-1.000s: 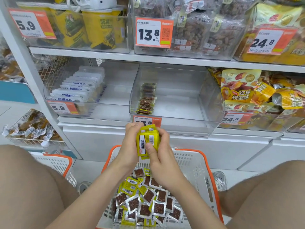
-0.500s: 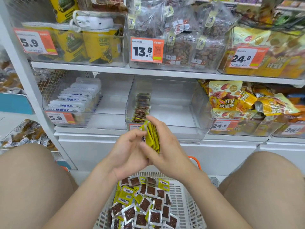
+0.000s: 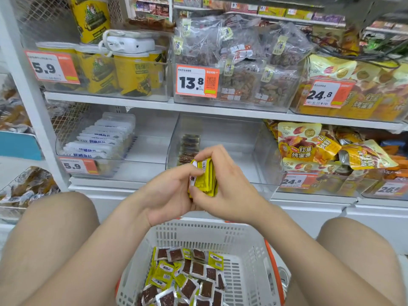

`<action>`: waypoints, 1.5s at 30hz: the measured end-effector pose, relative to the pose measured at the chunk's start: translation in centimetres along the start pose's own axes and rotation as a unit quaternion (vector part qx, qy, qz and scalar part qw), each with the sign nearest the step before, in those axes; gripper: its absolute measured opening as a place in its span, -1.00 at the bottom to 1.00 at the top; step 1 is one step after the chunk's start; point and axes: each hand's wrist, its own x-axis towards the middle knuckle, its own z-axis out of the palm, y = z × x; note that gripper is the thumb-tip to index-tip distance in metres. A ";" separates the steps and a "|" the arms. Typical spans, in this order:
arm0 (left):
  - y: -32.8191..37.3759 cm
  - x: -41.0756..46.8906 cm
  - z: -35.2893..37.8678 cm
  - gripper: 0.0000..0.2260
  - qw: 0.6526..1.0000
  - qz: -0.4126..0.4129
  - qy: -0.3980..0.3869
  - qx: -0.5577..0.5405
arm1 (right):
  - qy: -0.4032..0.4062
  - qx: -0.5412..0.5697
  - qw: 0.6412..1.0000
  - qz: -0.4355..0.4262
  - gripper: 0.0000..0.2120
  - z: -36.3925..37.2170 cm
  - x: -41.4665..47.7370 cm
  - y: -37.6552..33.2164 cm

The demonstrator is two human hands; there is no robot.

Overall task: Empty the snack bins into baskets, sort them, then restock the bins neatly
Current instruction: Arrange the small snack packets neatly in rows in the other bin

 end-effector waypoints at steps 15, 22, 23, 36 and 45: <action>6.3 9.3 -6.5 -0.45 0.763 0.187 0.227 0.576 | -0.049 0.198 0.961 0.186 -0.57 -2.7 8.5 11.0; 1.8 12.2 -4.5 -0.65 0.931 0.118 0.264 0.221 | 0.215 0.002 0.959 0.187 -0.59 0.9 9.7 10.3; 2.1 12.1 -3.9 -0.67 0.964 0.086 0.217 0.126 | 0.194 -0.011 0.969 0.151 -0.59 1.4 9.5 10.0; 4.6 9.5 -5.4 -0.28 0.882 0.018 0.129 0.452 | -0.098 0.185 0.973 0.092 -0.25 -1.5 6.5 12.0; 5.3 10.5 -6.3 -0.03 0.840 0.000 0.080 0.536 | -0.155 -0.008 0.987 -0.028 -0.46 -1.1 6.7 12.7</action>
